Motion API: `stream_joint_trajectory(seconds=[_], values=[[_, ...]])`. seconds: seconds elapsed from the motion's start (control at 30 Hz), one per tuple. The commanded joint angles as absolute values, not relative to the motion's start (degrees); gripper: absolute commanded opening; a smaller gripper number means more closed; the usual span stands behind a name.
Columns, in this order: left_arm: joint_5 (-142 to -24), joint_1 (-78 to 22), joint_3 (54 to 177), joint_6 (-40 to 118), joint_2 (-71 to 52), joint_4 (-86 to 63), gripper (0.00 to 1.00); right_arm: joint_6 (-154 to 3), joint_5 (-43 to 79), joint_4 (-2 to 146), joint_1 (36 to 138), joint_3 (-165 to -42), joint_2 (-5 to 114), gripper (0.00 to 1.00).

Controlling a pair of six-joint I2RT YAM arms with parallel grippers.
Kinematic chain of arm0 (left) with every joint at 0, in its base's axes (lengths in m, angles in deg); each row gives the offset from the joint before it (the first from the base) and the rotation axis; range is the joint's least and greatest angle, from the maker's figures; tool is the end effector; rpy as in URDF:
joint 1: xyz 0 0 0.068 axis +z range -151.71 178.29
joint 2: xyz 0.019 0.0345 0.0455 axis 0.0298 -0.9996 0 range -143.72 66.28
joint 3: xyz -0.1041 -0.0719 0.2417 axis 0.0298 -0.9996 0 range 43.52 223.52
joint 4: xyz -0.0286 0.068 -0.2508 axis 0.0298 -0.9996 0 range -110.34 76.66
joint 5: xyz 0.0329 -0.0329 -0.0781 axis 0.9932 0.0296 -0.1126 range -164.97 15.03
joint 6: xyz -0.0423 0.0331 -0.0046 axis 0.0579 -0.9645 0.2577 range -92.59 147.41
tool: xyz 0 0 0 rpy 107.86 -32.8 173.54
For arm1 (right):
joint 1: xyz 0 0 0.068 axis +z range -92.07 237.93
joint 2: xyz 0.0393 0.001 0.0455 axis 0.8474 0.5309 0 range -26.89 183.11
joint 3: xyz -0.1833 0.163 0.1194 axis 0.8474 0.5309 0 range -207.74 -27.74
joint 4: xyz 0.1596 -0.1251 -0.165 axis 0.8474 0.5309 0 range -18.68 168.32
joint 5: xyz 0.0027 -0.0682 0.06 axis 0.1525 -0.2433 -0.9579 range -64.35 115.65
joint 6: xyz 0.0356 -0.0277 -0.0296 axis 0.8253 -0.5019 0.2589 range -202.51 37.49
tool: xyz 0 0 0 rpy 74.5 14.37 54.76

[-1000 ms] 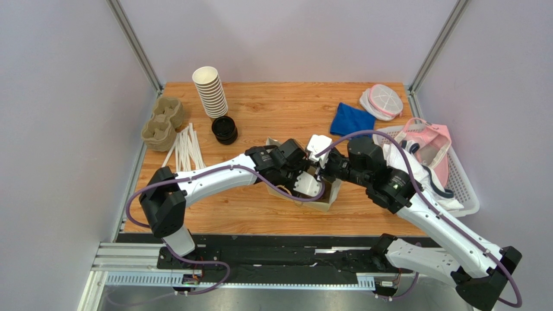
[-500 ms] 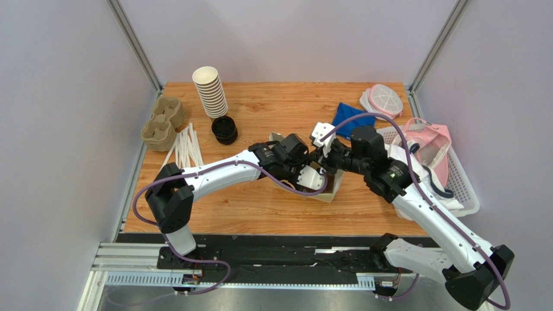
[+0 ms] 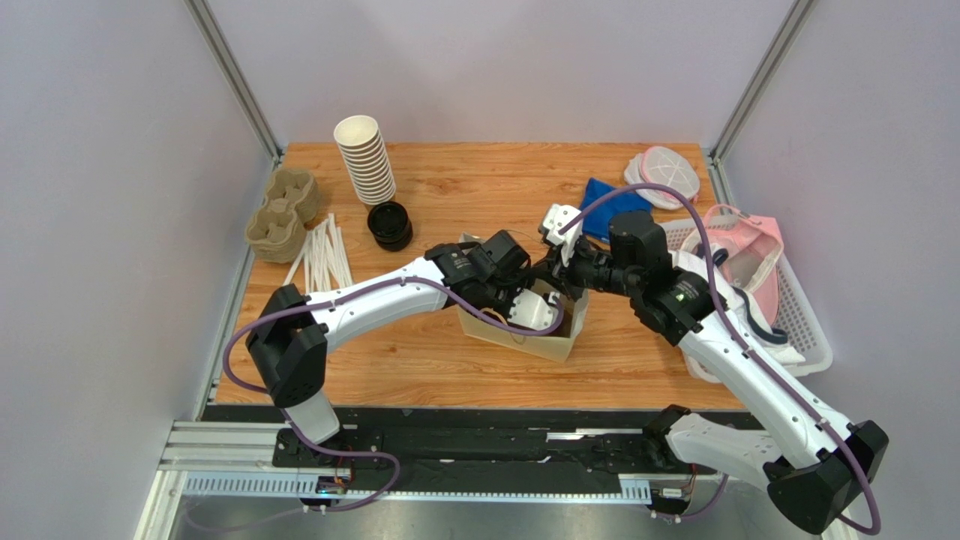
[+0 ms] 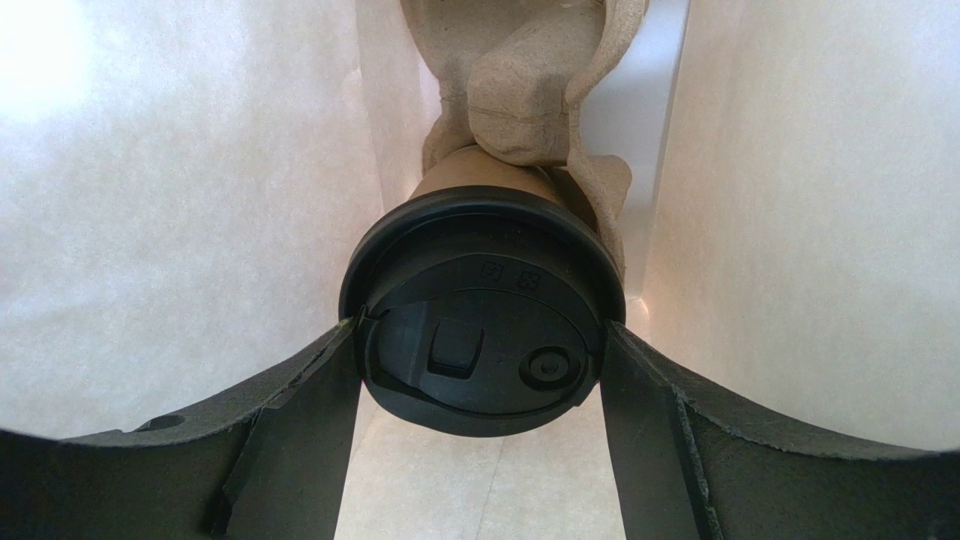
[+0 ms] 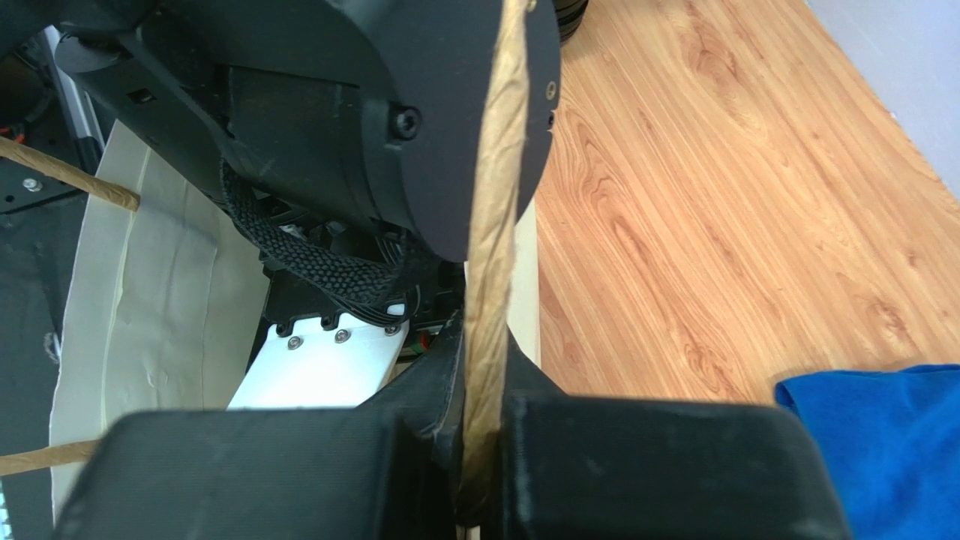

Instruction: Pack the takeout coffee

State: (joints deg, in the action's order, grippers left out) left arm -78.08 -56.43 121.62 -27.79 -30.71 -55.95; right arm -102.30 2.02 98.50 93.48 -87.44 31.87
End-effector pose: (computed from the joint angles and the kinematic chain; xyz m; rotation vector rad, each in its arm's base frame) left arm 0.2039 -0.2913 0.2567 2.1747 1.5027 -0.0691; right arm 0.1728 0.1410 0.3561 -1.1711 1.6673 0.5909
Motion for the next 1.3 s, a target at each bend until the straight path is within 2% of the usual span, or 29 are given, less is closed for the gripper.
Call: stream_joint_trajectory(seconds=[0.0,0.3,0.5,0.8,1.1,1.27], values=[[-81.82,-56.81,120.25,-26.20,-29.44,-61.85,0.46,-98.77,-0.62,99.97,92.30,-89.52,33.31,0.00],[-81.38,-57.78,120.69,-25.76,-27.68,-61.68,0.53,-99.21,0.07,100.15,92.21,-89.70,34.98,0.00],[-81.12,-57.96,120.34,-25.76,-27.06,-61.85,0.53,-98.95,8.16,99.53,92.21,-90.84,37.00,0.00],[-80.59,-57.96,120.60,-25.50,-26.71,-61.24,0.54,-100.26,4.56,99.62,92.21,-90.41,37.10,0.00],[-80.24,-57.96,125.16,-26.37,-26.27,-62.99,0.59,-100.61,2.98,99.62,92.21,-90.40,36.92,0.00],[-81.99,-57.96,127.97,-26.81,-26.44,-65.89,0.65,-100.88,3.06,99.53,92.21,-90.32,36.83,0.00]])
